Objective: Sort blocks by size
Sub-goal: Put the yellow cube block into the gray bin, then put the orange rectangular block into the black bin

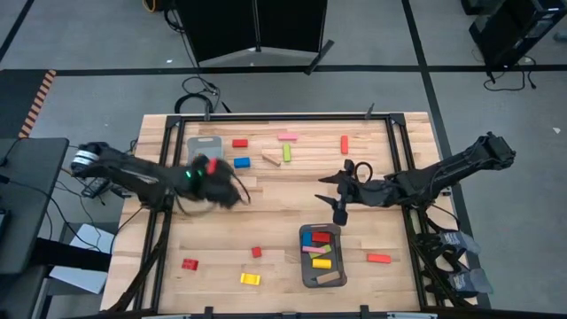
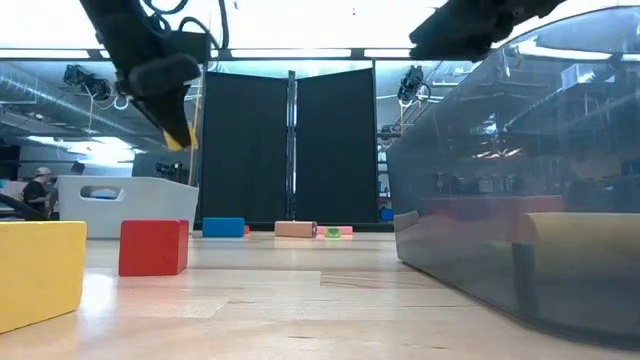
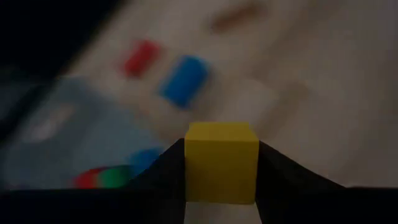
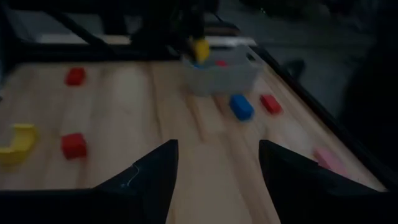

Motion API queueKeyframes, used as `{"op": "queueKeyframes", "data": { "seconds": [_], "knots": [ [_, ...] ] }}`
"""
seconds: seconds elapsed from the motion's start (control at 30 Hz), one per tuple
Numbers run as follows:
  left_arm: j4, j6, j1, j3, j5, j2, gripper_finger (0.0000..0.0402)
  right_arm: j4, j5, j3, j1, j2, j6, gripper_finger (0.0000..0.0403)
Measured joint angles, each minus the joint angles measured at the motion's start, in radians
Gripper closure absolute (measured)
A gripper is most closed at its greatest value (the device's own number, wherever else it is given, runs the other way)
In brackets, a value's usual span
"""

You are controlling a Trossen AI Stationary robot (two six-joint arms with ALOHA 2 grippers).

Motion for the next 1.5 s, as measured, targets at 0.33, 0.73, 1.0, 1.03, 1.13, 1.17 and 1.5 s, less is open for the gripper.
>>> {"op": "queueKeyframes", "data": {
  "seconds": [0.33,0.73,1.0,1.03,1.13,1.17,1.5],
  "knots": [
    [-0.128,-0.05,0.378,-0.11,-0.001,-0.235,0.0262,-0.409,0.284,0.06,-0.077,-0.009,0.439,0.0174],
    [0.169,0.099,0.579,-0.331,0.211,-0.246,0.0113,-0.518,0.08,0.06,-0.456,0.045,0.611,0.0136],
    [0.273,0.11,0.484,-0.268,0.231,-0.313,0.0011,-0.511,-0.11,0.06,-0.724,0.206,0.605,0.0118],
    [0.307,0.121,0.459,-0.264,0.233,-0.334,0.0015,-0.509,-0.123,0.06,-0.752,0.233,0.602,0.0117],
    [0.405,0.149,0.37,-0.261,0.236,-0.398,0.003,-0.479,-0.158,0.06,-0.822,0.311,0.578,0.0117],
    [0.438,0.158,0.338,-0.261,0.236,-0.415,0.0034,-0.462,-0.175,0.06,-0.839,0.334,0.567,0.0118],
    [0.705,0.263,-0.008,-0.26,0.236,-0.416,0.0059,-0.359,-0.253,0.06,-0.928,0.513,0.531,0.0156]
  ]
}}
